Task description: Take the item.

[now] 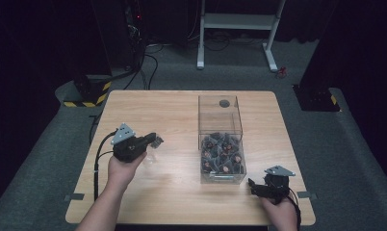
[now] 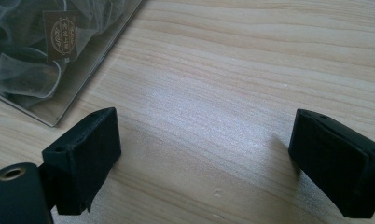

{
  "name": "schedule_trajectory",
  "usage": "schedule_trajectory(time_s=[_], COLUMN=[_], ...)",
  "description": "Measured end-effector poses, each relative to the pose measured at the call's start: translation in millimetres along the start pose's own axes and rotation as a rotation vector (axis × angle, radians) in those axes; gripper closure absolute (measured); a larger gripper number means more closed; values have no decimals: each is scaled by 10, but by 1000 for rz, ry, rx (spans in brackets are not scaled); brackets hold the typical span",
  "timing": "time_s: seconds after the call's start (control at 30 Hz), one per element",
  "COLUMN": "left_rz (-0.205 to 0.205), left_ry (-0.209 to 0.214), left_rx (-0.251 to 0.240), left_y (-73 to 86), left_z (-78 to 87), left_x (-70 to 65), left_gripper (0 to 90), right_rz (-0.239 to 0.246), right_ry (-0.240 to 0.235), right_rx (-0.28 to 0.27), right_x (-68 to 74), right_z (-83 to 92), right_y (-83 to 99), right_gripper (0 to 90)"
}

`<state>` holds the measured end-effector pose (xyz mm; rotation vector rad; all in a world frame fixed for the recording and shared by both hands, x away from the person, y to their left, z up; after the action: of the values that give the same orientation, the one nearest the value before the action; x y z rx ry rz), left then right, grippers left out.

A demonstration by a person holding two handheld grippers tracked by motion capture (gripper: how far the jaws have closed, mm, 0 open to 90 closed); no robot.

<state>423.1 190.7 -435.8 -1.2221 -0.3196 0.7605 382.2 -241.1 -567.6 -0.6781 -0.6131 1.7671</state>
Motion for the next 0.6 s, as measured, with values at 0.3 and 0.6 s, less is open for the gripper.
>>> schedule_trajectory(time_s=[0.3, 0.6], left_rz=[21, 30], left_ry=[-26, -52], left_rx=[-7, -9], left_y=[56, 84], left_z=[108, 215], left_x=[106, 205], left_gripper=[895, 895], right_rz=[0, -1], right_ry=[0, 1], right_rx=[0, 0], right_x=[0, 1], right_z=[0, 0], right_y=[0, 0], right_gripper=[88, 88])
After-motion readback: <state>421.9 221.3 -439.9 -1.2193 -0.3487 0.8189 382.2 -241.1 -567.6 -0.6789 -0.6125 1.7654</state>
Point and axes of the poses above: each handheld gripper's, and its own axes: z roughly backward along the jaws, y roughly out of its underside, x roughly to its left, the point moved 6 cm from there along -z, roughly forward along the jaws, and after that the axes turned 11 degrees about y, right-handed, at the moved point
